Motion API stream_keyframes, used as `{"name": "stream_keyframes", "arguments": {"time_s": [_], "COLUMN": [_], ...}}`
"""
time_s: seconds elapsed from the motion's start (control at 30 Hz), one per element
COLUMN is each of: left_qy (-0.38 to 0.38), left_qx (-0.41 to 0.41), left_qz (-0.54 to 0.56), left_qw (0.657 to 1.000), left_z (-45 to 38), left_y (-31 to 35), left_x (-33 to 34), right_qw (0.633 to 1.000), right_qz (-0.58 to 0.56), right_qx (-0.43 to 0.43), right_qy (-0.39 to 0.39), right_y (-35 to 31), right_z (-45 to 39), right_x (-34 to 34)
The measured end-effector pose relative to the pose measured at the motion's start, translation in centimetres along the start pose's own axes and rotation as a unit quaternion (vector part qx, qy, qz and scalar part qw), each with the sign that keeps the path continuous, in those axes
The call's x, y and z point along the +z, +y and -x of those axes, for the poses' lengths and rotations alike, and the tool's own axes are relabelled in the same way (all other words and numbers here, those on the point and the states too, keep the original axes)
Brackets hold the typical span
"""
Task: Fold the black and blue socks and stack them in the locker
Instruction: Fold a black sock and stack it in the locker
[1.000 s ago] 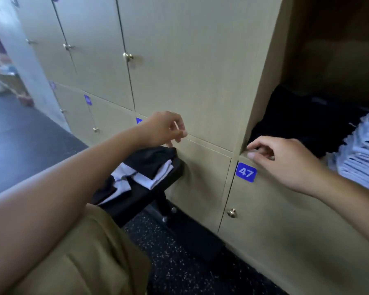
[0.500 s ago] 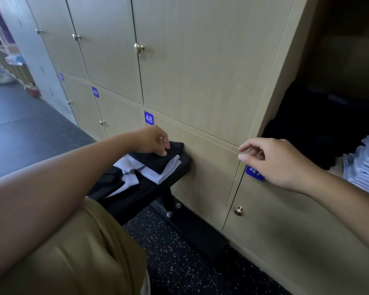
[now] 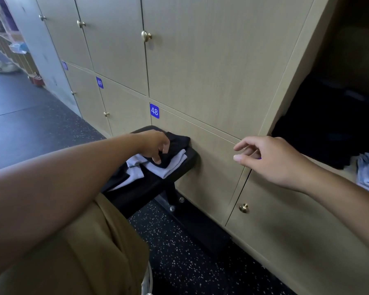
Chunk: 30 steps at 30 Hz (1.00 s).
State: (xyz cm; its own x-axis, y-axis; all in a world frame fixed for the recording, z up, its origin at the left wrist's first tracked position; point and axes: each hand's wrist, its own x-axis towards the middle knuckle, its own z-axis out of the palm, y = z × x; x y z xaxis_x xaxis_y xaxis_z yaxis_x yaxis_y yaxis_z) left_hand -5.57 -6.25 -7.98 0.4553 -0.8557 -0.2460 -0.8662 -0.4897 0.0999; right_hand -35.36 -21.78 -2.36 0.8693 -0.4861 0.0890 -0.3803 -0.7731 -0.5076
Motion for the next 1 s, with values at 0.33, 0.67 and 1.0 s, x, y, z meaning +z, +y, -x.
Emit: {"name": "stream_keyframes", "arguments": {"time_s": [0.33,0.67,1.0], "left_qy": [0.124,0.303,0.25], "left_qx": [-0.054,-0.03,0.153], "left_qz": [0.032,0.15,0.298], "left_qw": [0.99,0.94,0.908], "left_z": [0.0,1.4,4.3], "left_y": [-0.2,2.3,7.7], "left_x": [-2.4,-6.5,-8.0], "right_qw": [1.0,0.996,0.992], "right_qz": [0.001,-0.044,-0.09], "right_qx": [0.004,0.019,-0.019], "right_qy": [-0.002,0.071,0.082], "right_y": [0.3,0.4,-0.6], "right_z": [0.1,-0.4,0.3], "right_x": [0.1,0.2,0.4]}}
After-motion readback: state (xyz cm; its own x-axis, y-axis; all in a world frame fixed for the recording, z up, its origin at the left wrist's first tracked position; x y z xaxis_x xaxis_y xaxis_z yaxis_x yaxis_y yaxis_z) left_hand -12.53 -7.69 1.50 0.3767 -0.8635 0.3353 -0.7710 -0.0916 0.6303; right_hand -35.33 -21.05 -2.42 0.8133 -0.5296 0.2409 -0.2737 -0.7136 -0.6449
